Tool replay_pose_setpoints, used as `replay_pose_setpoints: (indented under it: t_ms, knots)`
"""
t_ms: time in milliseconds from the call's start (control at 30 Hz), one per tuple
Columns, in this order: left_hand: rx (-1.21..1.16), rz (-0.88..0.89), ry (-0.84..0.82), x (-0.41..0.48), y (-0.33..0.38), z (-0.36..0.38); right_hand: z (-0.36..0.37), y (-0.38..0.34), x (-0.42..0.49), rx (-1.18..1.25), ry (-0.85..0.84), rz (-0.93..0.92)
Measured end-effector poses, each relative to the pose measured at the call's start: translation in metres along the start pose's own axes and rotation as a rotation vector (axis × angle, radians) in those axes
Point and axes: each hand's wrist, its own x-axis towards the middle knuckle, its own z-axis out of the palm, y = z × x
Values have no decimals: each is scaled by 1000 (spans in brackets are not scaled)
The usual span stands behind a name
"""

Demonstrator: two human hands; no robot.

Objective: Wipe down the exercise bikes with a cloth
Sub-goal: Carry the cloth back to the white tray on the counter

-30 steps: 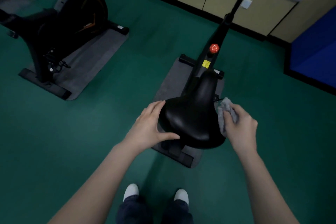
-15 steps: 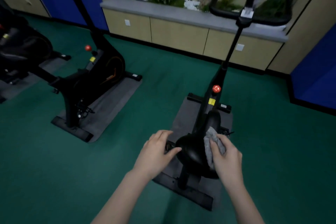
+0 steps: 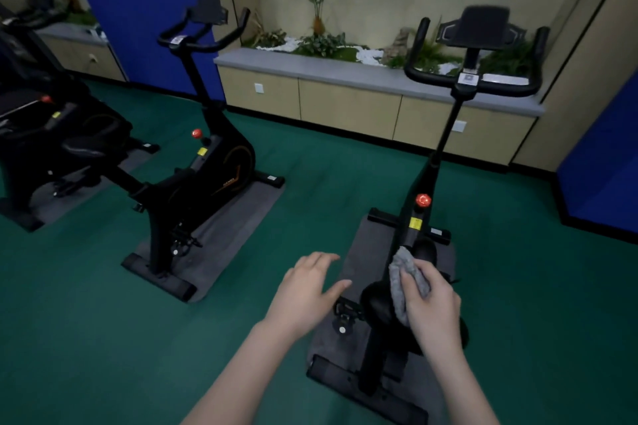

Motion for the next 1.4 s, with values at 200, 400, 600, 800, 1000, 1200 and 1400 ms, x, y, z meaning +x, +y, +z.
replay_pose_setpoints:
  t_ms: [200, 400, 600, 800, 1000, 1200, 1400]
  knots:
    - [8, 19, -12, 3, 33, 8, -26, 4, 0, -10, -15, -22]
    - [26, 33, -9, 7, 95, 40, -88, 30, 5, -15, -20, -12]
    - [27, 88, -26, 11, 179, 98, -181, 70, 15, -36, 22, 9]
    - [9, 131, -70, 14, 254, 153, -274, 113, 18, -49, 108, 61]
    - [23, 218, -138, 34, 321, 197, -345, 149, 24, -40, 203, 149]
    - [49, 302, -188, 75, 367, 228, -387, 172, 52, -42, 297, 199]
    - [24, 333, -221, 141, 399, 258, -411, 190, 113, -85, 318, 220]
